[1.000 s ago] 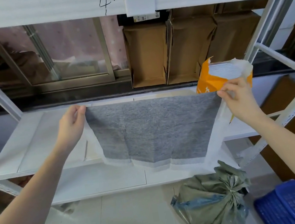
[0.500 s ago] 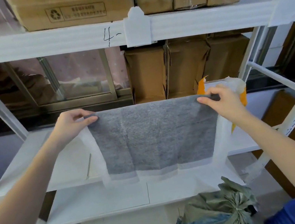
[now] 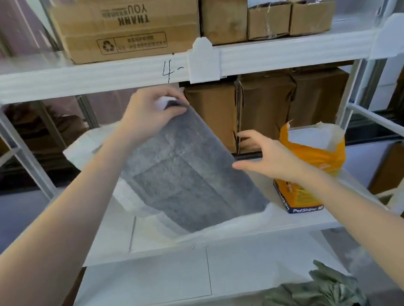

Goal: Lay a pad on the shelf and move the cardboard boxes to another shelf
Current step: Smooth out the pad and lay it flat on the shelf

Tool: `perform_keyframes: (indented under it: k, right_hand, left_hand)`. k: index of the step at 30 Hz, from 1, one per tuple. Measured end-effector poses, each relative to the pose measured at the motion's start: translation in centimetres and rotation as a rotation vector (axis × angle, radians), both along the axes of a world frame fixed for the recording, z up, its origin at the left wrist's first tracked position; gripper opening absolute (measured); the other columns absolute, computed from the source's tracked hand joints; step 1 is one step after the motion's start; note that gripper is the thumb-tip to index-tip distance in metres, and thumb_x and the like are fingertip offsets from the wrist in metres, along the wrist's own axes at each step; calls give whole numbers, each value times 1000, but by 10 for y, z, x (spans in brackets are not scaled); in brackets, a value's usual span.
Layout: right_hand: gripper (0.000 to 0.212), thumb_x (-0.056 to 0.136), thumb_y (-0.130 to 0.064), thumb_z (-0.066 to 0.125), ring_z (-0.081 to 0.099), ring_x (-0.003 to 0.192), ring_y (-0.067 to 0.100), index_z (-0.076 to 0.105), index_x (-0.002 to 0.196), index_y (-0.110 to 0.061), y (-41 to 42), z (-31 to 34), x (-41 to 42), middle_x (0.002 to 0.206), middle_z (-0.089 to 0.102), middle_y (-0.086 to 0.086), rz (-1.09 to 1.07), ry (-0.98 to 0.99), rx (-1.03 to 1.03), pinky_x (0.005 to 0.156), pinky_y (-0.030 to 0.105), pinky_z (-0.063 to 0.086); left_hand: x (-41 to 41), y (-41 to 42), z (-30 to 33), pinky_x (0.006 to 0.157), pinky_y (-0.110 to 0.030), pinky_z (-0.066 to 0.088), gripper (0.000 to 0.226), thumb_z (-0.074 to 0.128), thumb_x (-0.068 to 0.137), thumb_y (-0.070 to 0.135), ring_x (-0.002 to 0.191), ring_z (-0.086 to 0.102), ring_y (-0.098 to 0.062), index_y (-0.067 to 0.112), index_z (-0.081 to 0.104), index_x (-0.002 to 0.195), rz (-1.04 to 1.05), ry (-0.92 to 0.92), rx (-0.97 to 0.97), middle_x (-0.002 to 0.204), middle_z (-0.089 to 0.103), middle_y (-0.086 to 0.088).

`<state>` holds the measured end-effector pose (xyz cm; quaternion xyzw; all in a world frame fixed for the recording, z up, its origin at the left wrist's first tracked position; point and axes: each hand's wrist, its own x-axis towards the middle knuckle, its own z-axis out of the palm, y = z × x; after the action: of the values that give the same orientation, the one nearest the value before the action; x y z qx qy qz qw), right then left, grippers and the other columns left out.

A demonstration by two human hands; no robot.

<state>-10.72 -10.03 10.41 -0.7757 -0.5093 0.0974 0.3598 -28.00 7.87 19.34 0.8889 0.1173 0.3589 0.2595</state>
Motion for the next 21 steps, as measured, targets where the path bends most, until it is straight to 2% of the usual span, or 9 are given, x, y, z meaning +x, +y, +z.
perform_keyframes:
  k: [2, 4, 8, 11, 14, 16, 18, 20, 21]
  right_hand:
    - [81, 74, -44, 71, 44, 127, 14, 30, 140, -24, 13, 3, -19, 141, 45, -5, 85, 44, -15, 102, 35, 41]
    - [79, 74, -40, 73, 47, 118, 9, 31, 138, -22, 23, 6, -34, 132, 48, -9, 98, 125, 25, 93, 26, 41]
    - [52, 74, -24, 76, 56, 105, 13, 54, 121, -15, 30, 9, -44, 110, 59, -4, -12, 384, 187, 75, 17, 45]
    - [40, 75, -19, 75, 58, 90, 9, 59, 111, -12, 25, 10, -46, 95, 59, -9, 5, 447, 209, 64, 11, 42]
    - [22, 77, -17, 73, 55, 75, -5, 60, 94, -19, 20, 9, -46, 85, 58, -17, 51, 488, 213, 61, 11, 46]
    - [14, 79, -15, 70, 59, 75, -5, 61, 86, -23, 16, 8, -42, 85, 62, -15, 65, 522, 228, 69, 13, 52]
    - [12, 81, -13, 68, 64, 78, 0, 63, 88, -22, 10, 9, -36, 89, 66, -10, 72, 570, 248, 79, 23, 55]
    - [12, 83, -12, 66, 66, 73, -3, 63, 88, -22, 3, 13, -31, 89, 67, -9, 83, 618, 255, 68, 16, 56]
    - [12, 84, -11, 65, 66, 69, -4, 62, 87, -22, 0, 14, -29, 88, 66, -8, 90, 631, 253, 61, 12, 53]
  left_hand:
    - [15, -16, 14, 85, -12, 46, 9, 67, 80, 2, 85, 63, 2, 11, 71, 80, -67, 25, 30, 85, 70, 4]
    - [25, -27, 24, 85, -13, 45, 12, 69, 79, 5, 86, 63, 0, 16, 70, 78, -87, 44, 72, 83, 69, 10]
    - [33, -35, 37, 80, -8, 44, 15, 70, 78, 5, 80, 61, 7, 20, 70, 77, -127, 39, 107, 79, 67, 17]
    - [34, -36, 39, 85, -19, 47, 11, 71, 77, 9, 84, 61, 1, 20, 71, 81, -92, 14, 155, 81, 67, 14]
    - [32, -32, 32, 92, -24, 42, 28, 70, 79, 13, 103, 58, -14, 14, 64, 106, -4, -77, 259, 106, 64, 0]
    - [26, -26, 18, 98, -25, 38, 49, 72, 78, 18, 114, 50, -19, 10, 53, 122, 45, -131, 333, 122, 53, -8]
    - [14, -18, -7, 104, -24, 34, 59, 71, 79, 23, 121, 44, -20, 8, 45, 130, 115, -180, 375, 130, 45, -11]
    - [-1, -8, -42, 108, -21, 28, 60, 66, 83, 27, 128, 37, -17, 9, 41, 134, 216, -203, 306, 135, 40, -11]
    - [-9, -5, -63, 107, -20, 26, 61, 64, 85, 30, 129, 35, -17, 10, 38, 136, 280, -181, 196, 137, 37, -10]
